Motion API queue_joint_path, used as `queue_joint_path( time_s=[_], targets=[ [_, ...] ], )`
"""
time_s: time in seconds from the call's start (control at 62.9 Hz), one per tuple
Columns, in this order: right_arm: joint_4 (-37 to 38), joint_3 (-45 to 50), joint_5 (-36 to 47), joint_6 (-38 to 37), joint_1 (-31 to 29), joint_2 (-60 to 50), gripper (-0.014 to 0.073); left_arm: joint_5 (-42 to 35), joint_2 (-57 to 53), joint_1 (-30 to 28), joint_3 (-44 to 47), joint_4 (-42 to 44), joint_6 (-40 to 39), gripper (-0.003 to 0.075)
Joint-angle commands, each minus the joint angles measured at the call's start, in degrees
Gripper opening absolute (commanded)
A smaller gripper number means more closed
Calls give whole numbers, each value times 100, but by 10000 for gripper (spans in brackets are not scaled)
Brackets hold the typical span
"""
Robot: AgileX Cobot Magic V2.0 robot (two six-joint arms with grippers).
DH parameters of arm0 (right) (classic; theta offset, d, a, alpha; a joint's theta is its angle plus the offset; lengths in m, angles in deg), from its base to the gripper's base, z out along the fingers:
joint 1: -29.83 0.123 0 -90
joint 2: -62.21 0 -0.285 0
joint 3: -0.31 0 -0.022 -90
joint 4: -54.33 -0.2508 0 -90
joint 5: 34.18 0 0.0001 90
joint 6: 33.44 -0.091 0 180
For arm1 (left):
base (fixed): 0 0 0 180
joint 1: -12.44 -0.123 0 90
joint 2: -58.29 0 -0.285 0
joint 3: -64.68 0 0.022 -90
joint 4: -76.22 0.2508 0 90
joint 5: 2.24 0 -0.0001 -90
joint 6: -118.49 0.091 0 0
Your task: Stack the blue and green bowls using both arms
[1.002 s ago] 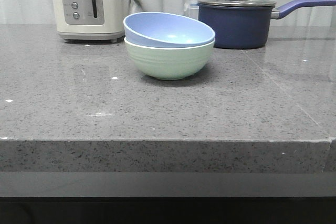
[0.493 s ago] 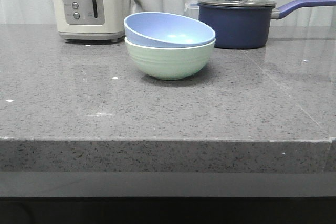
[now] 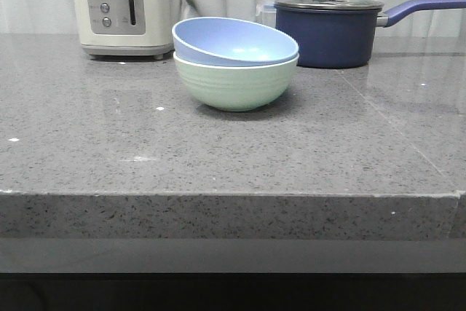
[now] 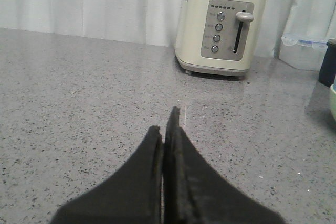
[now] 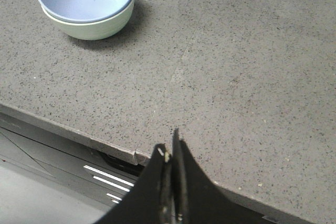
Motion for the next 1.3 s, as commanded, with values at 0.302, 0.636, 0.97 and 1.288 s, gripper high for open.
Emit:
queue_joint_path(
  time_s=[0.302, 0.636, 0.97, 1.288],
  targets=[
    [82, -149, 359, 9, -27, 32, -54, -502, -108, -46, 38, 156, -211, -20],
    [82, -149, 359, 9, -27, 32, -54, -502, -108, -154, 38, 156, -211, -20],
    [82, -149, 359, 9, -27, 32, -54, -502, -108, 93, 38, 170, -211, -20],
    [82, -149, 359, 9, -27, 32, -54, -502, -108, 93, 38, 170, -211, -20]
  ],
)
